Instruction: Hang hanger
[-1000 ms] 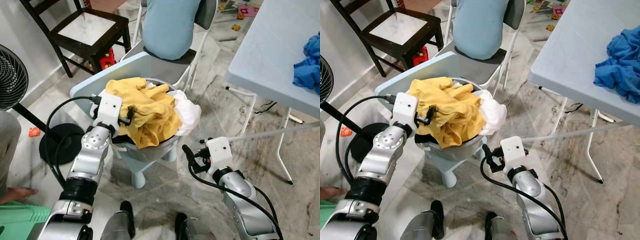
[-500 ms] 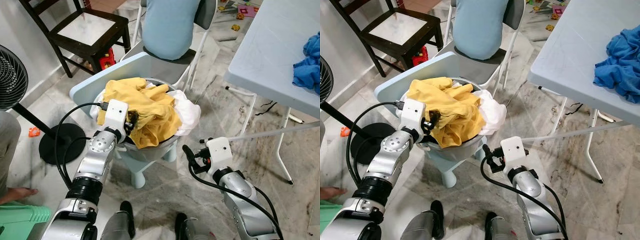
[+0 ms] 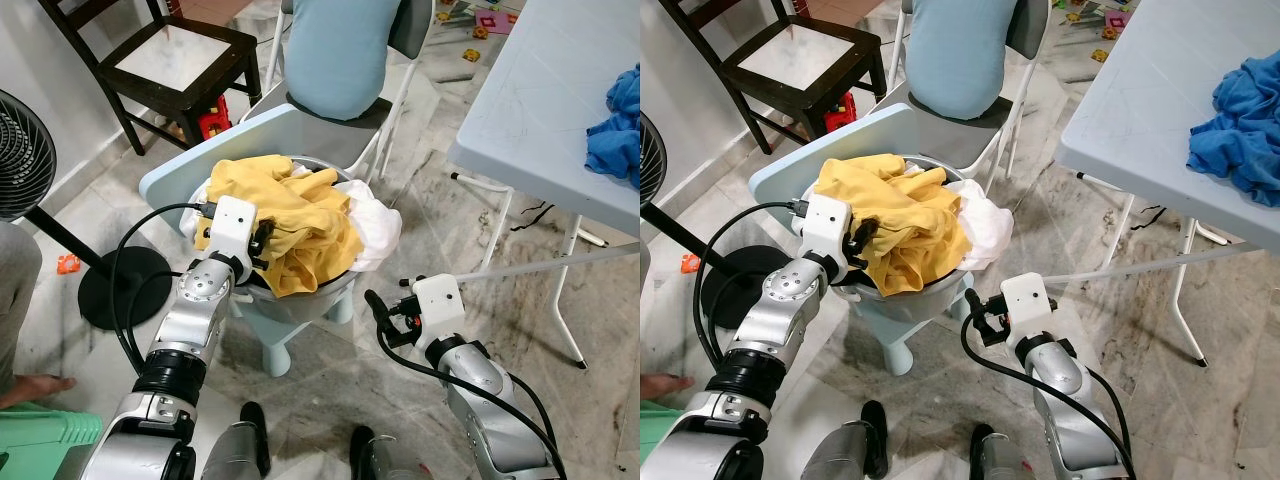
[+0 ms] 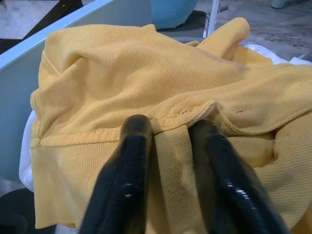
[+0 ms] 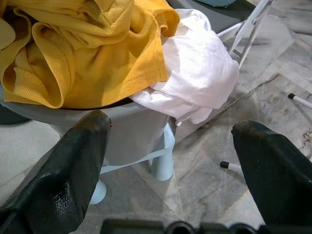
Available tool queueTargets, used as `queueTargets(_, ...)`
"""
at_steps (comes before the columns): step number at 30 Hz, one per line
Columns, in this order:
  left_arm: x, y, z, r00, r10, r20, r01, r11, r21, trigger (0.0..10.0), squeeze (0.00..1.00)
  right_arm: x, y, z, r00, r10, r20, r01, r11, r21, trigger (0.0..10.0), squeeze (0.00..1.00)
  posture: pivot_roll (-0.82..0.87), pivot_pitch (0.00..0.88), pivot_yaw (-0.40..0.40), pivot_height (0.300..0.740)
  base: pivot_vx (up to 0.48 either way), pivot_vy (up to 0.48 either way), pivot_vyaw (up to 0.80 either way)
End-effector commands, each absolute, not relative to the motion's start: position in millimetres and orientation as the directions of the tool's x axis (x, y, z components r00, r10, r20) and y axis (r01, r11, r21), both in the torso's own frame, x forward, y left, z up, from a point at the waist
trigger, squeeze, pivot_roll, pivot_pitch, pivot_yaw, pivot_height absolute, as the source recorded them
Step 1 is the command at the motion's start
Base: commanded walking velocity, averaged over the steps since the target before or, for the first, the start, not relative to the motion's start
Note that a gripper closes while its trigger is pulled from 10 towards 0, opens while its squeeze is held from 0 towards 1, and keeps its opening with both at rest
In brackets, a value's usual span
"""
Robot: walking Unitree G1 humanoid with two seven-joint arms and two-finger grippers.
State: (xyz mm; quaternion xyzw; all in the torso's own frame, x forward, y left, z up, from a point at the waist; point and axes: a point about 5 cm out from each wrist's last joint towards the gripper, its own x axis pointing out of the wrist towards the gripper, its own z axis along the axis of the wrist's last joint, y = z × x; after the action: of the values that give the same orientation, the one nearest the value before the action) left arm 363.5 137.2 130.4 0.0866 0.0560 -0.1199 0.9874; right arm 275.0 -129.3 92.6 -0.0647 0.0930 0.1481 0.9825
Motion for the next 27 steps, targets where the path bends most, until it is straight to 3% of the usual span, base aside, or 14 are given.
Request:
queueTargets(1,364,135,129,0.962,-0.239,-0.135,0.259,0.954,0.151,0.0,0.00,271,-132,90,0.939,0.267,-0.218,-0.294,0.950,-0.101,10.0,0.00,-0.05,0.286,-0.028,0.740,0.000,0.000,0.00)
queueTargets(8,365,132,135,0.960,-0.254,-0.114,0.268,0.955,0.126,0.0,0.00,272,-132,90,0.938,0.270,-0.218,-0.296,0.950,-0.101,10.0,0.00,-0.05,0.284,-0.029,0.740,0.000,0.000,0.00)
queueTargets(17,372,90,162,0.921,-0.389,-0.014,0.389,0.920,0.042,0.0,0.00,272,-131,89,0.937,0.271,-0.219,-0.298,0.949,-0.102,10.0,0.00,-0.05,0.276,-0.028,0.740,0.000,0.000,0.00)
queueTargets(23,371,79,156,0.905,-0.420,-0.064,0.425,0.902,0.083,0.0,0.00,273,-130,89,0.938,0.270,-0.219,-0.297,0.950,-0.102,10.0,0.00,-0.06,0.276,-0.023,0.740,0.000,0.000,0.00)
queueTargets(24,370,80,153,0.903,-0.422,-0.080,0.428,0.899,0.093,2.5,0.00,273,-130,89,0.938,0.269,-0.219,-0.296,0.950,-0.101,10.0,0.00,-0.06,0.276,-0.023,0.740,0.000,0.000,0.00)
queueTargets(25,369,81,149,0.903,-0.418,-0.103,0.428,0.898,0.106,5.8,0.00,272,-130,89,0.938,0.269,-0.219,-0.296,0.950,-0.100,10.0,0.00,-0.06,0.276,-0.023,0.740,0.000,0.000,0.00)
queueTargets(26,368,82,145,0.903,-0.414,-0.118,0.426,0.898,0.108,9.8,0.00,272,-130,89,0.938,0.269,-0.219,-0.295,0.950,-0.100,10.0,0.00,-0.06,0.276,-0.023,0.740,0.000,0.000,0.00)
queueTargets(27,367,83,143,0.902,-0.411,-0.128,0.425,0.899,0.109,9.8,0.00,272,-130,89,0.938,0.268,-0.220,-0.295,0.950,-0.100,10.0,0.00,-0.06,0.276,-0.023,0.740,0.000,0.000,0.00)
